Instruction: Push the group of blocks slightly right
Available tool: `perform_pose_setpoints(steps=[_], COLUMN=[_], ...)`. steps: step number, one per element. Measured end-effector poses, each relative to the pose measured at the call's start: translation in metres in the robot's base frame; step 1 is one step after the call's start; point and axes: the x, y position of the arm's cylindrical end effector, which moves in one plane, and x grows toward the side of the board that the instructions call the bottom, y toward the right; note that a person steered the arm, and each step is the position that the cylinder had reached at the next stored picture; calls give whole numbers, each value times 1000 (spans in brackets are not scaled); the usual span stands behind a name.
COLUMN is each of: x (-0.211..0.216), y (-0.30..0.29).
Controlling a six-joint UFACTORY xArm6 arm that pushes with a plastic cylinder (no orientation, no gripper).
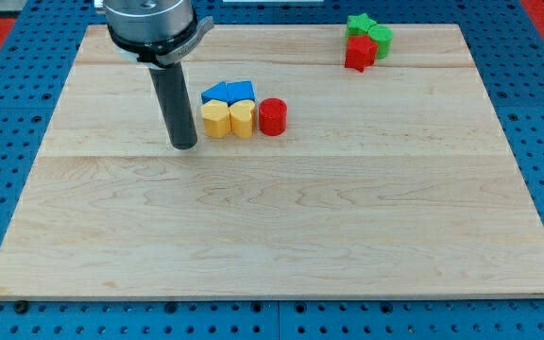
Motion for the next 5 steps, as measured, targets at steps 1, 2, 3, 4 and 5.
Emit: perform_pose_setpoints(steps=[1, 2, 3, 4, 5], x=[-13, -13, -13, -13, -5], y=[4, 20, 33, 33, 48])
